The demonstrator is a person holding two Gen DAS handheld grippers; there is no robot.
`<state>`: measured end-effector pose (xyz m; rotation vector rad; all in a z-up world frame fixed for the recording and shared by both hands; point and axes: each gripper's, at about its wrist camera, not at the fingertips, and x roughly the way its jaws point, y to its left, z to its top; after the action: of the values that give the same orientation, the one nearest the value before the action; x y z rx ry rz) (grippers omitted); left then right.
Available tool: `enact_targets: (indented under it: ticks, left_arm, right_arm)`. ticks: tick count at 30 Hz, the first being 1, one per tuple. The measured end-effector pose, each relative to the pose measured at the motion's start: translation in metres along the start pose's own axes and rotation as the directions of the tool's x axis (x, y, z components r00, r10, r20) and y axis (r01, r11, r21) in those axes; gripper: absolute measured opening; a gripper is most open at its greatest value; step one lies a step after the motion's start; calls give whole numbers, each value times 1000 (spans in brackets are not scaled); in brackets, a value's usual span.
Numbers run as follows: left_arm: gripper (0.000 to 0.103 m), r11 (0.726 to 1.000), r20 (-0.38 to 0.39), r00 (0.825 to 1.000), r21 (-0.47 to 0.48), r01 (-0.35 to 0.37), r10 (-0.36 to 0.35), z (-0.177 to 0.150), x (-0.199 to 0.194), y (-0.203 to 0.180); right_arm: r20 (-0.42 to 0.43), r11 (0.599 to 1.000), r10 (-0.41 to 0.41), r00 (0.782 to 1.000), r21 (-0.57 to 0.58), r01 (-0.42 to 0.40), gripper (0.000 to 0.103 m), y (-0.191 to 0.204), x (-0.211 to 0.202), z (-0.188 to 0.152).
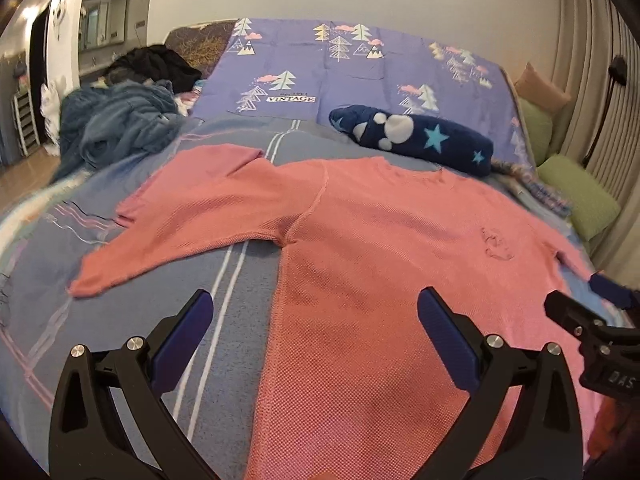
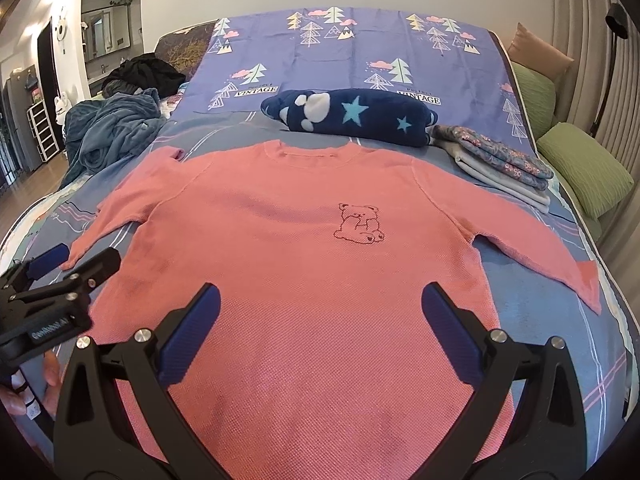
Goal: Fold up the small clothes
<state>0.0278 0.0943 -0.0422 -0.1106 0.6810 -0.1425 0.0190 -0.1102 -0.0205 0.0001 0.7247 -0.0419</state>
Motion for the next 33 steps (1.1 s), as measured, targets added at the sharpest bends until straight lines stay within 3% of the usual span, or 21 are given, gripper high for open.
enact_targets:
  ticks: [5, 8, 10, 11, 12, 13, 14, 17, 19, 23, 24, 25, 26, 27, 28, 29, 30, 32, 33]
  left_arm:
    - [102, 992, -34, 999, -125, 17, -22, 4, 7, 41]
    - [102, 949, -53, 999, -316, -17, 0, 7, 10, 101]
    - [102, 876, -61, 998, -482, -38, 10, 0, 15, 152]
    - [102, 814, -83, 996, -577, -61, 16, -8, 20, 183]
    - [102, 772, -104, 994, -631, -78, 15, -14, 24, 201]
    - [102, 706, -135, 991, -703, -88, -11, -24, 32, 227]
    - [102, 672, -144, 989, -735, -85, -31, -29, 37, 240]
    - [102, 521, -139, 985, -851, -64, -107, -47, 62, 287]
    - [102, 453, -118, 984, -890, -48, -129, -53, 74, 304]
    - [101, 361, -41, 993, -932, 3, -114, -51, 94, 327]
    - [99, 345, -26, 994, -938, 14, -109, -49, 97, 329]
    - [89, 332, -15, 995, -943, 20, -103, -49, 101, 332]
    - [74, 324, -13, 995, -946, 19, -98, -46, 107, 336]
    - [65, 318, -21, 995, -948, 10, -95, -45, 112, 340]
    - [44, 312, -25, 995, -950, 6, -96, -44, 114, 342]
    - [31, 314, -41, 995, -949, -9, -94, -42, 114, 344]
    - [5, 326, -60, 995, -945, -31, -80, -40, 111, 345]
    - [2, 389, -50, 998, -921, -37, -24, -27, 98, 341]
    - [2, 447, -28, 999, -894, -33, 19, -12, 88, 333]
  right_arm:
    - [-25, 998, 50, 998, 40, -49, 101, -9, 5, -1]
    - [-41, 993, 86, 995, 91, -82, 101, -22, 9, 1]
    - [-59, 988, 92, 994, 131, -83, 101, -32, 15, -1]
    - [-67, 986, 92, 993, 146, -82, 101, -35, 17, -2]
    - [-82, 983, 91, 993, 167, -76, 101, -41, 21, -4]
    - [-90, 981, 86, 992, 179, -69, 101, -45, 24, -5]
    - [-99, 980, 77, 992, 190, -57, 101, -49, 26, -7]
    - [-107, 980, 52, 993, 196, -31, 101, -56, 30, -8]
    - [-111, 980, 44, 993, 196, -21, 101, -58, 31, -9]
    - [-112, 981, 38, 993, 191, -16, 101, -58, 32, -8]
    - [-113, 982, 36, 993, 189, -14, 101, -58, 33, -7]
    - [-114, 983, 34, 993, 186, -12, 101, -58, 33, -7]
    - [-116, 983, 32, 993, 184, -10, 101, -58, 34, -7]
    - [-119, 983, 29, 993, 185, -7, 101, -58, 36, -6]
    - [-121, 982, 29, 992, 187, -6, 101, -58, 37, -6]
    - [-125, 982, 29, 992, 190, -5, 101, -59, 38, -6]
    - [-125, 981, 30, 992, 193, -5, 101, -60, 38, -6]
    - [-123, 980, 27, 992, 199, -2, 101, -63, 39, -6]
    - [-121, 980, 25, 992, 199, 0, 101, -63, 39, -6]
